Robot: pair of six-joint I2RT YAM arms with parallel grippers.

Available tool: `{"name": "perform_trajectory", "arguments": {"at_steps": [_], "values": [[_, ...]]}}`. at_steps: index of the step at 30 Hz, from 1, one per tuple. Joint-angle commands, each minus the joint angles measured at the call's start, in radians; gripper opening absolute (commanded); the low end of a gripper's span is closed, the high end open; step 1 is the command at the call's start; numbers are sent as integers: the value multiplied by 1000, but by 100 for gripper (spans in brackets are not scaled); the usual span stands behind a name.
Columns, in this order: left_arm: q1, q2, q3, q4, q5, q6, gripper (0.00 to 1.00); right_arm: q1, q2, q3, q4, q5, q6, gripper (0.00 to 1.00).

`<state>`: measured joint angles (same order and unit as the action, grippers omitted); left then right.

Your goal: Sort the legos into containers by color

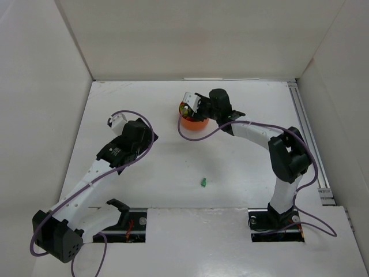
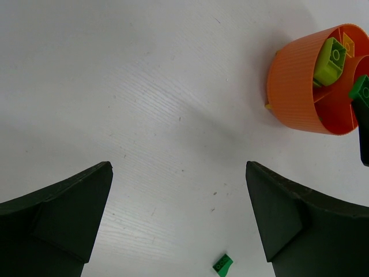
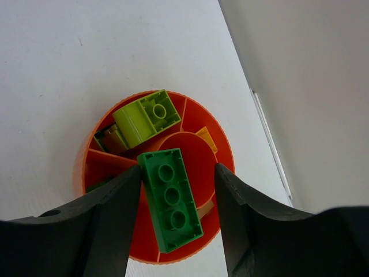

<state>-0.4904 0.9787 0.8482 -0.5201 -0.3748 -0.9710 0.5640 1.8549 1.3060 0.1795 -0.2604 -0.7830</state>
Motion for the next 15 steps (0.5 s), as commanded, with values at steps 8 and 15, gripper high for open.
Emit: {"name": "perform_trajectory", "arguments": {"at_steps": [8,15], "values": [[4,-8,40,29,-15,2,100,5,-34,45,-110,-19,-59,49],[4,2,40,48,-15,11,100,14,-25,45,-123,-43,-59,29]]}}
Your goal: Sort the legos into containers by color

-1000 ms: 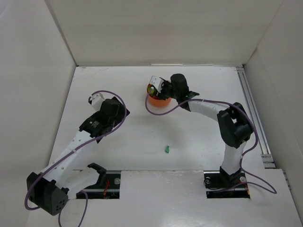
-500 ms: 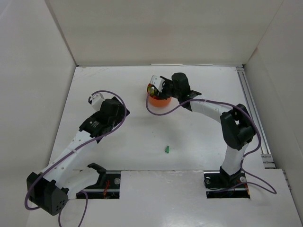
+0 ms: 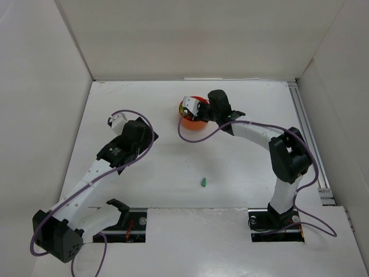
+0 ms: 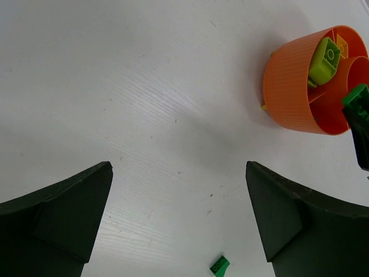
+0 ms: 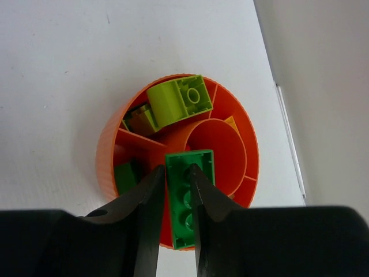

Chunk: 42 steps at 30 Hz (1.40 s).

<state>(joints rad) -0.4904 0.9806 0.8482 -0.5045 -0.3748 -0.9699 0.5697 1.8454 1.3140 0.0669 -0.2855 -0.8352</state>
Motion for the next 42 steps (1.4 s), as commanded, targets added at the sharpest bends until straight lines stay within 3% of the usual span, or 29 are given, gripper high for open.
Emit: {"name": "perform_trajectory", "arguments": {"at_steps": [1,6,17,26,31,34,35,36,38,40,41,42], "values": [[4,0,40,32,-15,10,100,9,-5,37,-10,-9,-7,29],[4,0,40,32,-6,19,100,18,-5,47,-10,2,-7,29],[4,0,40,41,-6,19,100,58,-48,22,-10,46,2,8],[4,0,31,41,-6,19,100,58,-8,31,-1,120,2,12],[4,0,31,50,-6,28,100,58,-63,31,-1,83,15,13],[4,0,40,60,-6,37,100,58,-146,10,-1,83,109,28],[4,0,40,72,5,52,100,58,-167,-1,-1,97,151,35],[4,10,40,72,5,62,100,58,-213,-15,-1,106,238,49],[4,19,40,104,48,94,100,58,-261,-65,-16,155,348,58],[4,32,49,113,89,135,100,58,-328,-99,-74,175,506,90],[4,46,49,127,102,149,100,58,-351,-119,-97,175,545,100],[4,46,63,136,111,160,100,70,-373,-155,-122,175,571,100]]}}
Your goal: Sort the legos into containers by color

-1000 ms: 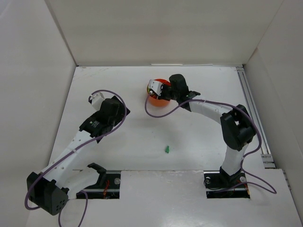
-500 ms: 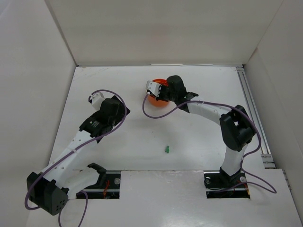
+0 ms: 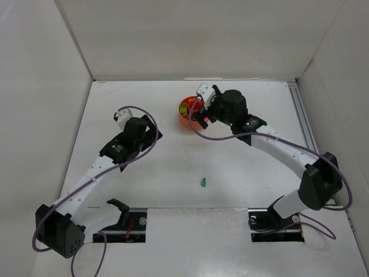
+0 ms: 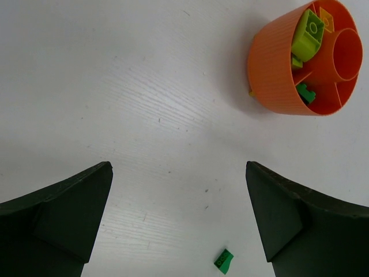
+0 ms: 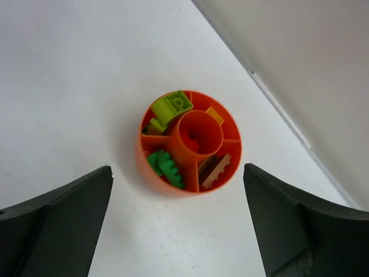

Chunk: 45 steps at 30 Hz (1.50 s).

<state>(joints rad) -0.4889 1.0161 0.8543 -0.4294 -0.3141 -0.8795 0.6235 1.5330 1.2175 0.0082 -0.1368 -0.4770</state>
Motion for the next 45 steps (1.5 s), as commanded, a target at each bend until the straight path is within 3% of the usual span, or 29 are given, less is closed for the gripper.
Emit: {"name": "perform_trajectory", "arguments": {"at_steps": [1,8,14,19,29,33,38,45], "values": [[3,24,57,61,50,70,100,25,-103,-75,-136,43,263,100],[3,35,69,70,115,131,100,220,-146,-144,-514,192,449,100],[3,15,28,32,150,129,100,410,-120,-251,-580,212,665,92],[3,-17,-37,32,228,129,100,482,-50,-282,-580,253,840,83],[3,-161,-110,31,264,111,100,492,71,-259,-564,327,954,70],[3,-172,-110,11,241,111,100,492,136,-227,-591,358,966,62],[3,-182,-110,11,241,111,100,492,179,-178,-600,387,957,58],[3,-182,-110,1,231,111,100,492,199,-141,-643,416,956,36]]}}
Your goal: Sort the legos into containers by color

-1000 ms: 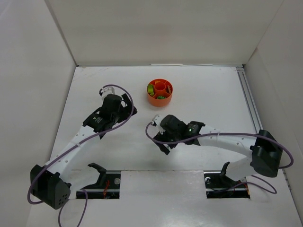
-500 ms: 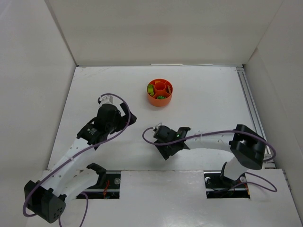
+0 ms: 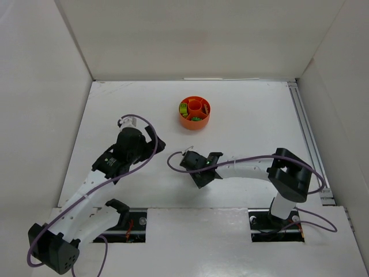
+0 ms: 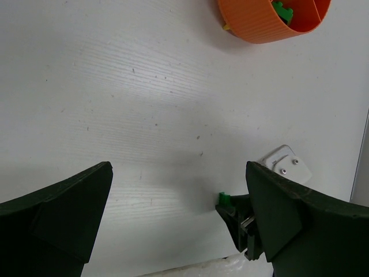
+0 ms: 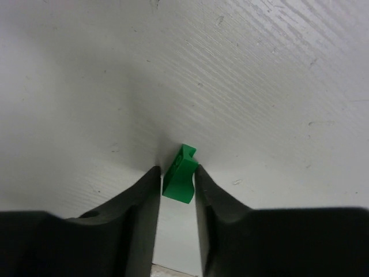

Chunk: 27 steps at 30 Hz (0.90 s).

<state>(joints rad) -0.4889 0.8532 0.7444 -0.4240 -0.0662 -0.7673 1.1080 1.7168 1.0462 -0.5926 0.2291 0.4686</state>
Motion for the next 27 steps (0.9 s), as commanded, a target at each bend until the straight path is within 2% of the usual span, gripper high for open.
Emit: {"name": "perform_trajectory", "arguments": {"at_steps": [1,4,7,9,11,16,20,27], "values": [[3,-19,0,-4,-17,-1,100,7,15,31,-53,50,10,31],[3,-10,0,-4,-26,-1,100,7,1,31,-53,59,10,21],[3,0,9,-4,-35,-1,100,7,-37,50,-53,79,-18,19],[3,10,19,7,-35,-1,100,-16,-51,72,-53,88,-82,19],[3,33,35,7,-44,-1,100,-91,-75,100,-29,75,-146,18],[3,87,67,16,-63,8,100,-233,-131,227,92,75,-413,16],[12,145,110,39,-72,17,100,-326,-65,397,142,84,-541,16],[21,250,182,48,-83,45,100,-416,150,682,131,72,-610,16]]}}
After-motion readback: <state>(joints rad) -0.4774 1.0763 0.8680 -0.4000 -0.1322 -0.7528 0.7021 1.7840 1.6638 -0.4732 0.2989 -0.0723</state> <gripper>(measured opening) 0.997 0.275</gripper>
